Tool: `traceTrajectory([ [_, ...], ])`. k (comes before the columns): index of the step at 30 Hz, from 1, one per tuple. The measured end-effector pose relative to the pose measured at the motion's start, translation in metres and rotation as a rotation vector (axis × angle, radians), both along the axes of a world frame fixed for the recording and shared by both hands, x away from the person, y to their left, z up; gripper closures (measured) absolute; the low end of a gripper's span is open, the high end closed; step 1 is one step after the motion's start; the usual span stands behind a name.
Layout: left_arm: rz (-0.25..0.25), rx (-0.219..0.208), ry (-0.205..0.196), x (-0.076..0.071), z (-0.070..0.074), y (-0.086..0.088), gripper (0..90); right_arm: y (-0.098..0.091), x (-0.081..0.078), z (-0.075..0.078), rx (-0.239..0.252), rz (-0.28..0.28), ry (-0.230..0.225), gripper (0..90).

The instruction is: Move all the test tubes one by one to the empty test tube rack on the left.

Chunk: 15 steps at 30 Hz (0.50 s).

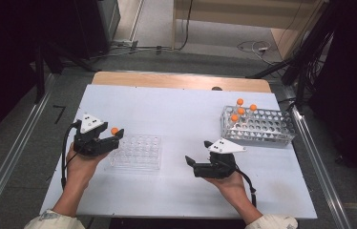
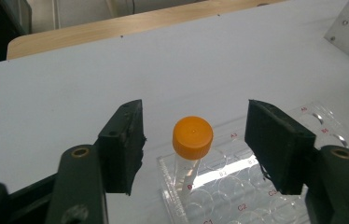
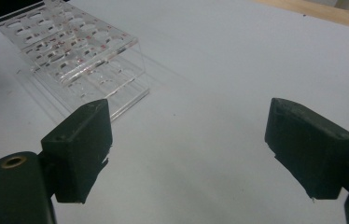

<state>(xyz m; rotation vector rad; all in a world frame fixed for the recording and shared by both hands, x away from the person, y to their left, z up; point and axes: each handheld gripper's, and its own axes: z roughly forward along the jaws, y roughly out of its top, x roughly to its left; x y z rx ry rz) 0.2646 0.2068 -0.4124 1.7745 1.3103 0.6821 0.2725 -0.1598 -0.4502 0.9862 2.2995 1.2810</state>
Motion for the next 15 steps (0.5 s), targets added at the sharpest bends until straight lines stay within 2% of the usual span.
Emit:
traceTrajectory([
  [5, 0.020, -0.019, -0.016, 0.000, 0.001, 0.002, 25.2, -0.003, 0.002, 0.001, 0.003, -0.012, -0.005, 13.4],
  [12, 0.031, -0.028, -0.014, 0.001, 0.000, 0.003, 18.0, -0.014, 0.008, 0.006, 0.009, -0.046, -0.023, 13.5],
  [15, 0.025, -0.049, -0.014, 0.002, 0.000, 0.004, 16.4, -0.020, 0.010, 0.009, 0.021, -0.067, -0.027, 13.5],
])
